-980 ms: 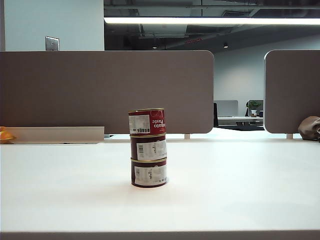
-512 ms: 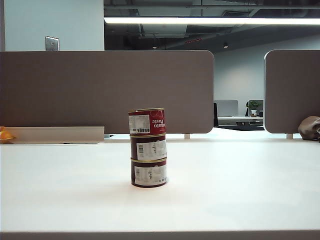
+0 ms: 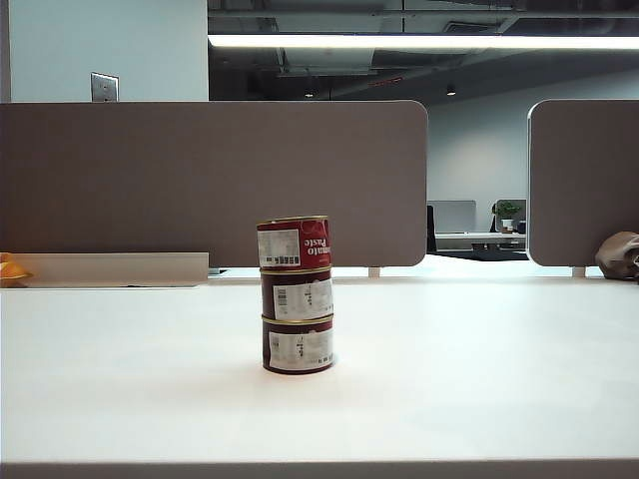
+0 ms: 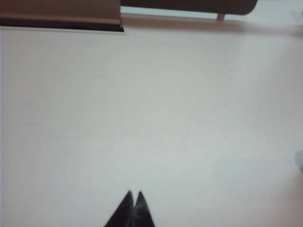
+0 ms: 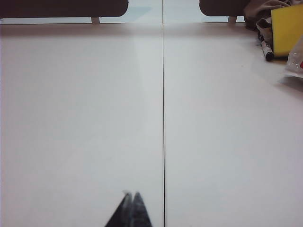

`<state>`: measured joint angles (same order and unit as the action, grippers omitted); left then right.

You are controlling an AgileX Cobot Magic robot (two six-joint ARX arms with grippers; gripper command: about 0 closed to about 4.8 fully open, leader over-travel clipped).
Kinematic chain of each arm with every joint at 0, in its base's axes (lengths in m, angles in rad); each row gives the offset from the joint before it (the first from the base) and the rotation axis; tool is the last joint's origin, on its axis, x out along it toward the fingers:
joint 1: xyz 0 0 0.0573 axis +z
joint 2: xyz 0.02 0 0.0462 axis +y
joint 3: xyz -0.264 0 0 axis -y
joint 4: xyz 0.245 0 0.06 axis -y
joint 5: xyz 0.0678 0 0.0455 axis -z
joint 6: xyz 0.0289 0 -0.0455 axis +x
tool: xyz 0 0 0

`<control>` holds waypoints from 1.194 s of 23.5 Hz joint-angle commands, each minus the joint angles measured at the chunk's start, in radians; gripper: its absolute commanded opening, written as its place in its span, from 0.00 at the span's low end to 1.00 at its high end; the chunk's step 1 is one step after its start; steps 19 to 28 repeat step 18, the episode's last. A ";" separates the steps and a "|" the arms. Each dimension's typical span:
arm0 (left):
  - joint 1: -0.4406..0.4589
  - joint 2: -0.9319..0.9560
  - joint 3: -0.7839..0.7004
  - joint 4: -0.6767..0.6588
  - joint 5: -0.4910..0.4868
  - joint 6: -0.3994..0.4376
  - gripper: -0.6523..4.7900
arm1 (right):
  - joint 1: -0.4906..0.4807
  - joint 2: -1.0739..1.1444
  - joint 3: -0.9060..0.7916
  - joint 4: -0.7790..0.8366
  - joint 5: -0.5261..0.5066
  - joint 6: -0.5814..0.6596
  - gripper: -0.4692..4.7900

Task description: Pick up the cans one by one and stack them together.

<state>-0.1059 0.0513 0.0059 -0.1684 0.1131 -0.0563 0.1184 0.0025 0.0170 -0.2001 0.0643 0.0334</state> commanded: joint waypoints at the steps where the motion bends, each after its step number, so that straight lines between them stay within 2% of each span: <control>1: 0.019 -0.023 0.002 -0.003 0.004 0.003 0.11 | 0.000 0.000 -0.004 -0.003 0.004 0.003 0.08; 10: 0.098 -0.046 0.002 0.011 -0.001 0.003 0.11 | 0.000 0.000 -0.004 -0.002 0.005 0.003 0.08; 28: 0.099 -0.046 0.002 0.010 -0.003 0.003 0.11 | 0.000 0.000 -0.004 -0.002 0.004 0.003 0.08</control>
